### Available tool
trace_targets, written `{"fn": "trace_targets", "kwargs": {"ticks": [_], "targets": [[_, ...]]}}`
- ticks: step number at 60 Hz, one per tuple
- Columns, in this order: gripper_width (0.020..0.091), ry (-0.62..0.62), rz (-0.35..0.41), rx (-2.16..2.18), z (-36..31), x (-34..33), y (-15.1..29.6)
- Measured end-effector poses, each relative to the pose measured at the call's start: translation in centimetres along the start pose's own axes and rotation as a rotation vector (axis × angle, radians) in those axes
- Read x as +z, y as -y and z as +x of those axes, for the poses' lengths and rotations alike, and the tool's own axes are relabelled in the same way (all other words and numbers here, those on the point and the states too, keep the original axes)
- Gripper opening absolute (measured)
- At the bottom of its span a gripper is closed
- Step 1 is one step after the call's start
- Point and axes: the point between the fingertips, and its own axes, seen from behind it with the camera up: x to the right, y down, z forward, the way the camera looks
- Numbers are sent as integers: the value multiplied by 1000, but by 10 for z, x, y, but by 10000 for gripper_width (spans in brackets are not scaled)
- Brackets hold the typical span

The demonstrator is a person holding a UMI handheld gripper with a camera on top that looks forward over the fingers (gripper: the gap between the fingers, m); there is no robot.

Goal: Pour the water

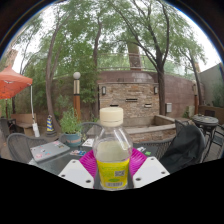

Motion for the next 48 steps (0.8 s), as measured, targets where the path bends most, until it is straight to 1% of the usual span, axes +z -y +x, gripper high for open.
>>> {"fn": "trace_targets", "kwargs": {"ticks": [2, 5, 6, 9, 10, 13, 14, 17, 20, 21, 22, 23, 24, 26, 28, 30, 34, 36, 37, 38, 40, 42, 46, 48], "targets": [[391, -9, -25, -37, 25, 4, -27], [390, -16, -83, -47, 49, -8, -69], [390, -25, -100, -44, 64, 0, -86], [391, -24, -120, -51, 81, -8, -117], [393, -27, -130, -53, 90, -1, -128], [392, -10, -141, -45, 98, -11, -152], [397, -4, -144, -35, 93, 3, -152], [397, 21, -155, -26, 96, -6, -175], [413, 30, -192, -34, 100, -12, -198], [412, 38, -156, -22, 100, -13, -190], [411, 49, -150, -6, 98, -11, -188], [409, 53, -156, -1, 101, -13, -192], [415, 54, -180, -5, 104, -17, -201], [415, 63, -158, -23, 97, -12, -191], [413, 61, -147, -37, 100, -16, -194], [435, 54, -149, -26, 96, -13, -190], [507, 35, -157, -16, 98, -13, -189], [539, 16, -175, -16, 100, -13, -191], [574, 3, -194, -15, 103, -15, -195], [626, -9, -220, -13, 106, -19, -201], [746, -11, -255, -15, 101, -22, -206], [863, -11, -272, -18, 97, -28, -208], [835, -32, -283, -13, 89, -40, -204], [855, -43, -289, 0, 85, -47, -200]]}}
